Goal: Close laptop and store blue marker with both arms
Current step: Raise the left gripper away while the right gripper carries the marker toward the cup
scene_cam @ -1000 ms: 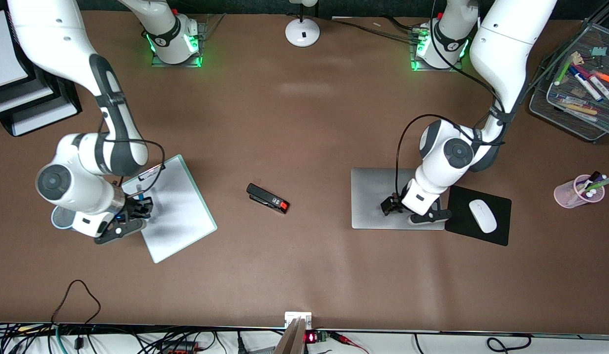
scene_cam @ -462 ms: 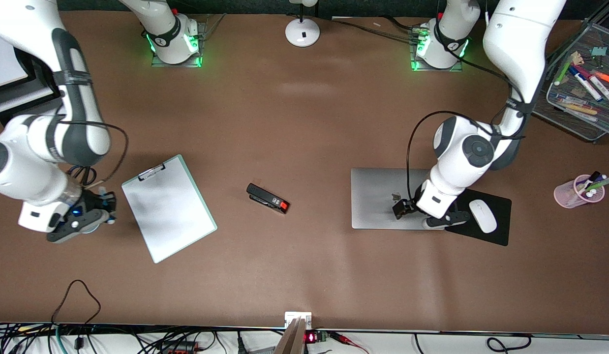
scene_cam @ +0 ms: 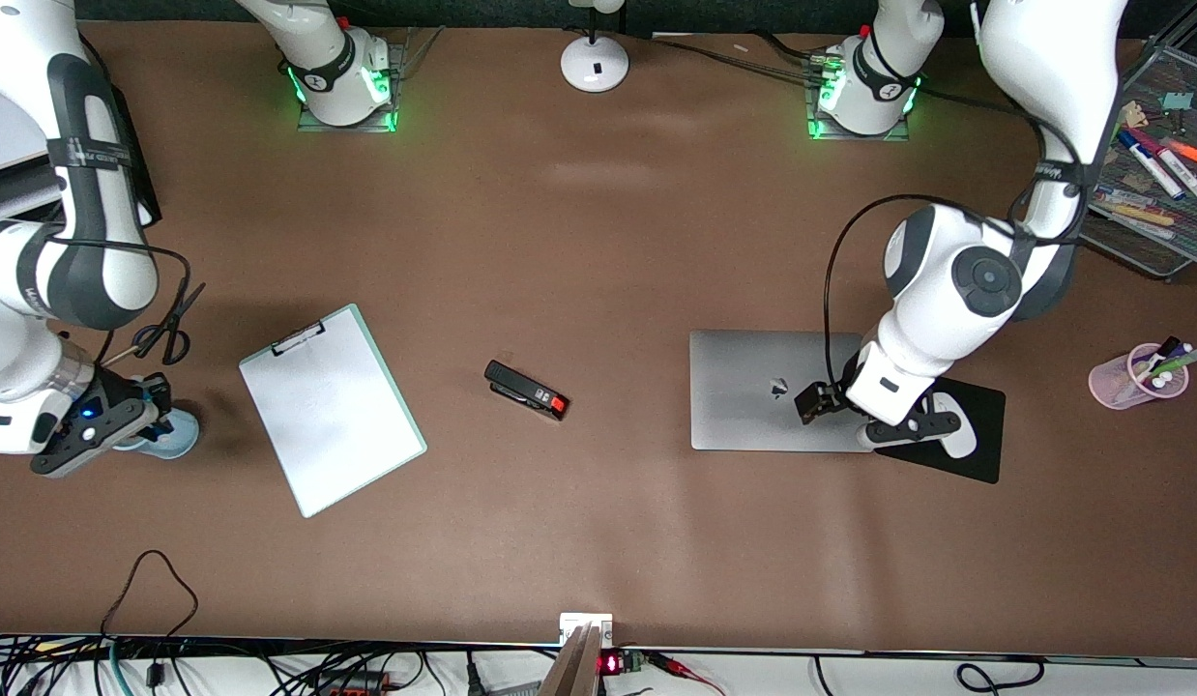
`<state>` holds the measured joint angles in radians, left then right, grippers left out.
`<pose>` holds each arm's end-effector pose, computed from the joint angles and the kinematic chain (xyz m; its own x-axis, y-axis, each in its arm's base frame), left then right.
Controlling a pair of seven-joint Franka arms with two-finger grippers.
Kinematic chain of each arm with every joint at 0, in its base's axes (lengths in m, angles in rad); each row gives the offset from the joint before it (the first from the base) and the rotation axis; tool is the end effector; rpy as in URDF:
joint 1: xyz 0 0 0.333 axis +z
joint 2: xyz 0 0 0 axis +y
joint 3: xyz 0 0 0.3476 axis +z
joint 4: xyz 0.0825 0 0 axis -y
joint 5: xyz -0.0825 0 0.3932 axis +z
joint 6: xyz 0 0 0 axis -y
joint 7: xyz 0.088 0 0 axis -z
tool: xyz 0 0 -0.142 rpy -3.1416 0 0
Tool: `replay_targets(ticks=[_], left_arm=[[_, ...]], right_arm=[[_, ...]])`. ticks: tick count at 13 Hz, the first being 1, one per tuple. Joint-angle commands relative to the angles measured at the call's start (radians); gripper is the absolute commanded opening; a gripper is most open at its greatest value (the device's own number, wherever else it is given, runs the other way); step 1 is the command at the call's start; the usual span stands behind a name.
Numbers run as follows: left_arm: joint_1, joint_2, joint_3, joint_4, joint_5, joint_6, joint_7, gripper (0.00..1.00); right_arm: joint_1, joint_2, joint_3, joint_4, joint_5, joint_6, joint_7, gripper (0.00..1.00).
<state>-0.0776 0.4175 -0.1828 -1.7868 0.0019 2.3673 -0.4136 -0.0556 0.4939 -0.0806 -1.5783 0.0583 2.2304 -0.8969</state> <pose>0.6713 -0.1680 0.3295 0.9758 0.1797 0.1249 0.1629 -0.9776 0.1336 0.7259 -0.0880 0.3579 0.7288 0.6759 0.1095 0.6659 -0.7369 0.1163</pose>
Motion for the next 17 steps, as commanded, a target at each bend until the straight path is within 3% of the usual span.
replay_targets(ticks=[1,3,6,8,13,17], left_arm=[[0.044,-0.068,-0.004,-0.006,0.007,-0.083,0.100,1.00],[0.071,-0.114,-0.006,-0.006,0.007,-0.149,0.223,1.00],[0.091,-0.177,-0.004,-0.006,0.007,-0.227,0.248,1.00],[0.091,-0.223,-0.003,-0.009,0.007,-0.261,0.246,1.00],[0.113,-0.348,-0.003,-0.008,0.009,-0.367,0.245,1.00],[0.127,-0.439,-0.009,-0.017,0.061,-0.421,0.245,1.00]], right_arm=[[-0.030,-0.072,0.012,-0.006,0.148,-0.012,-0.184,0.08],[-0.070,-0.081,0.012,-0.005,0.285,-0.012,-0.357,0.08],[-0.115,-0.083,0.010,0.023,0.461,-0.012,-0.619,0.08],[-0.136,-0.078,0.010,0.055,0.514,-0.029,-0.755,0.06],[-0.231,-0.063,0.009,0.110,0.566,-0.493,-0.868,0.06],[-0.274,-0.031,0.010,0.179,0.598,-0.734,-0.964,0.06]])
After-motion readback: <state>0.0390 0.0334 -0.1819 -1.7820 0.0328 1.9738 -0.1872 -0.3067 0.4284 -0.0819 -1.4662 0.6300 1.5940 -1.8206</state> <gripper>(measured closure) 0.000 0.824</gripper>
